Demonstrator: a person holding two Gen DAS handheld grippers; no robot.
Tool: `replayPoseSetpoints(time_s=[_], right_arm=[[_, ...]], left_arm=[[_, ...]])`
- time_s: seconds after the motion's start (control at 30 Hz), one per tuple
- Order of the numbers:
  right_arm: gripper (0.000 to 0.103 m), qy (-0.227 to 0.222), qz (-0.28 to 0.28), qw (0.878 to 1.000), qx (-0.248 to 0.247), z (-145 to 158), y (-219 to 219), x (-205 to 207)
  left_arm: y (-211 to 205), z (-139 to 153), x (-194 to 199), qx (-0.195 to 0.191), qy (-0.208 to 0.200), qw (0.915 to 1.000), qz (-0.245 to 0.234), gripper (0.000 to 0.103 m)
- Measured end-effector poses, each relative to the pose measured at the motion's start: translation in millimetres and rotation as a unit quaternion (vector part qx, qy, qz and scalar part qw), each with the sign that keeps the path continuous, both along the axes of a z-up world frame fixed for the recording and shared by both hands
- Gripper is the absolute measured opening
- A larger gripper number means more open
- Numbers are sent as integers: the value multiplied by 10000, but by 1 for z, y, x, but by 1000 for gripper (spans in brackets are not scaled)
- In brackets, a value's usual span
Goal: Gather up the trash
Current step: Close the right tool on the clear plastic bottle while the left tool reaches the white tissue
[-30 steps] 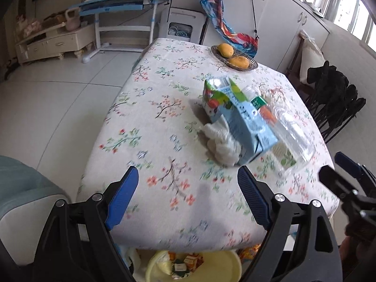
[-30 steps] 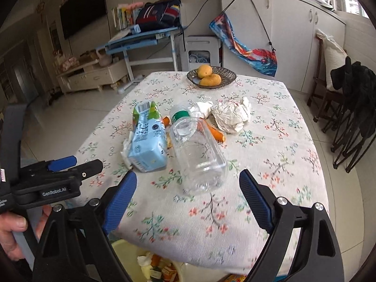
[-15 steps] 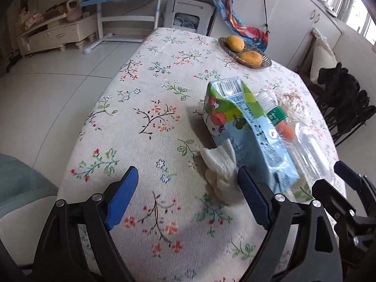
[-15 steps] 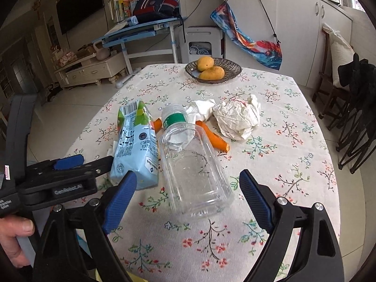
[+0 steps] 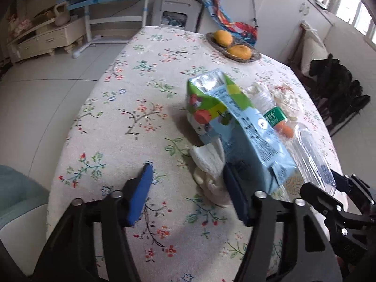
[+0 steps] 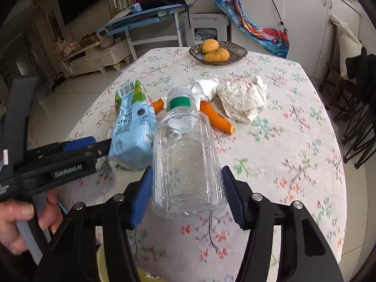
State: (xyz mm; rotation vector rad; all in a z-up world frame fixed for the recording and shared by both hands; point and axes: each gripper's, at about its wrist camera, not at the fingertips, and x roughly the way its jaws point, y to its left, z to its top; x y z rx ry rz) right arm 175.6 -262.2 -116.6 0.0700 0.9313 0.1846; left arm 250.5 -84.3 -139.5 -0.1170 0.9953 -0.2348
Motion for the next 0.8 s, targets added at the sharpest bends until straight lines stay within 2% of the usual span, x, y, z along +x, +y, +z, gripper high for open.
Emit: replayPoseSetpoints(time_s=[0.13,0.5,0.63,0.8], right_arm=[[57,49,-147,9998,135,1,-13,-19],[58,54,-361,9990,268,-2,-19,-37],[68,22,-374,9990,226,-4,-17,-33],[70,3,-431,9988,215,-5,-17,-31]], left_arm=[[3,0,-5,-150,11,9998,-113,46],[9,5,-19,115,-105,9998,-108,45],[12,6,-20,128,-102,9998,-70,45],[15,8,-22,8,-50,10000,-52,45]])
